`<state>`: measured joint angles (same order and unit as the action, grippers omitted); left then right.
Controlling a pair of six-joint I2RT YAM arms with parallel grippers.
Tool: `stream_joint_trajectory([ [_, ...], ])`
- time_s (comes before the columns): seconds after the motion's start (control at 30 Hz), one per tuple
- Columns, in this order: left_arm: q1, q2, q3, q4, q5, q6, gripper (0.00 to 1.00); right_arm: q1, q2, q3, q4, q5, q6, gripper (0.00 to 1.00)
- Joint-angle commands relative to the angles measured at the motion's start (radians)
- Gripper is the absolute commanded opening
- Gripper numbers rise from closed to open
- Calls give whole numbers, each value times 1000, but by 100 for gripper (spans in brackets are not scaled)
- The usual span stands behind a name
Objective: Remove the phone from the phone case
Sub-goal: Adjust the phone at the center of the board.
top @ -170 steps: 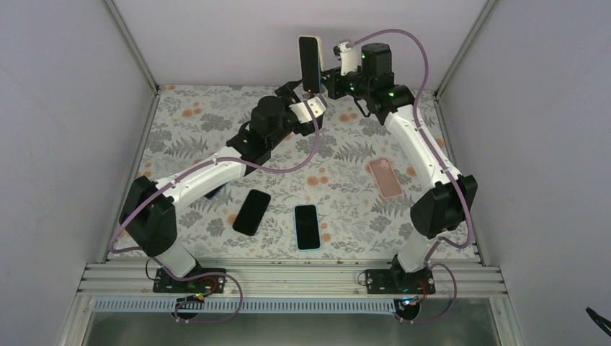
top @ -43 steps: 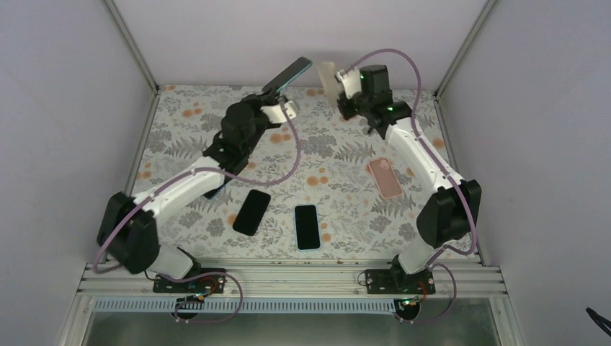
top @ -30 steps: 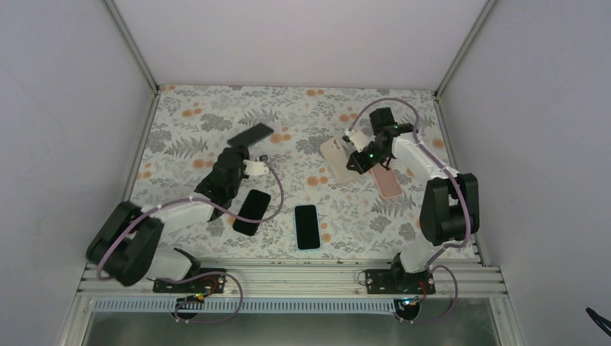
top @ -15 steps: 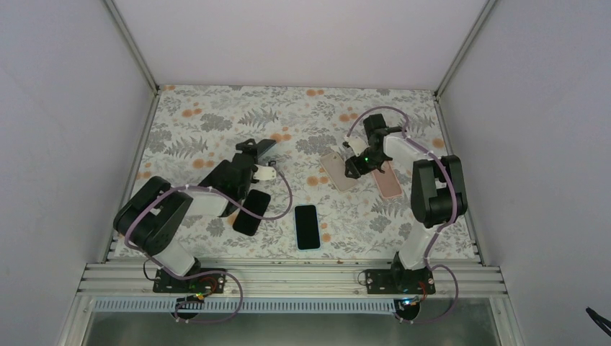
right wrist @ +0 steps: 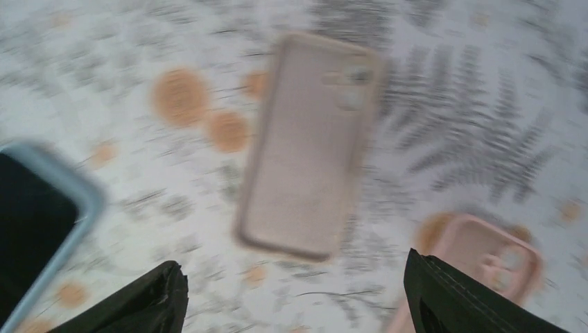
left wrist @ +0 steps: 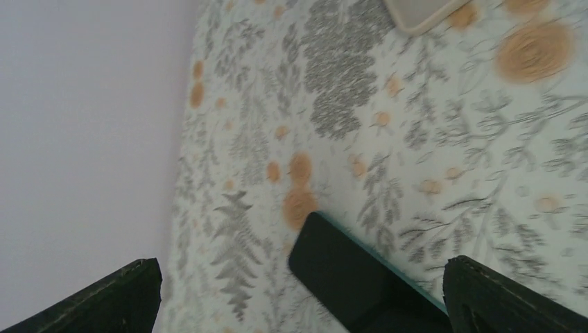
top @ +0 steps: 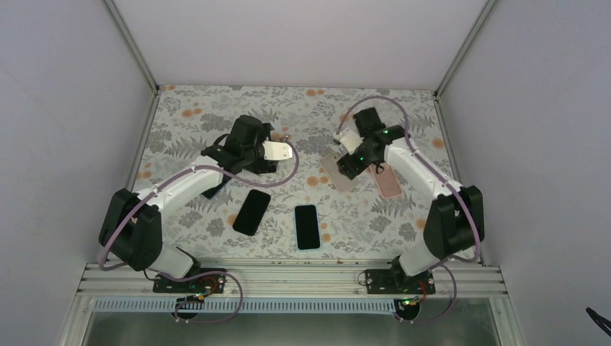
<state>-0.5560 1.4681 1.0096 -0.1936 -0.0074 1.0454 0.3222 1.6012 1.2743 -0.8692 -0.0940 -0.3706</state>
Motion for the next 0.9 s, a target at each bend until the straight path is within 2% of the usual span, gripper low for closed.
stream_joint_trajectory([
  [0.0, 65, -2, 98, -261, 203, -136, 100, 175, -92, -97, -122, -94, -107, 80],
  [0.1, 145, 73, 232, -335, 372, -229, 100, 342, -117, -148, -119, -103, -104, 77],
  [0.17, 169, 144, 313, -392, 464, -261, 99, 416, -95, -156, -137, -134, -97, 69],
  [0.23, 166, 211, 356, -412, 518, -278, 91, 499, -80, -168, -158, -195, -116, 63],
  [0.27, 157, 242, 374, -422, 529, -282, 73, 535, -74, -177, -163, -216, -125, 58],
  [0.33, 132, 318, 415, -435, 534, -301, 30, 597, -58, -180, -156, -250, -123, 39],
  [0.37, 119, 354, 437, -446, 536, -307, 14, 617, -39, -177, -161, -274, -127, 29],
  [0.4, 103, 392, 461, -461, 538, -311, 5, 637, -17, -173, -165, -296, -130, 16],
  [0.43, 86, 425, 485, -479, 541, -313, 3, 657, 8, -174, -168, -314, -133, 7],
  [0.47, 70, 461, 510, -497, 543, -314, 2, 675, 30, -177, -170, -326, -137, 4],
  [0.57, 26, 552, 576, -537, 543, -328, 2, 741, 110, -195, -181, -362, -155, 4],
  [0.7, -8, 621, 581, -522, 501, -342, 2, 795, 160, -217, -150, -371, -167, 4],
  [0.87, -42, 659, 558, -568, 482, -314, 2, 804, 170, -268, -67, -294, -148, 4],
])
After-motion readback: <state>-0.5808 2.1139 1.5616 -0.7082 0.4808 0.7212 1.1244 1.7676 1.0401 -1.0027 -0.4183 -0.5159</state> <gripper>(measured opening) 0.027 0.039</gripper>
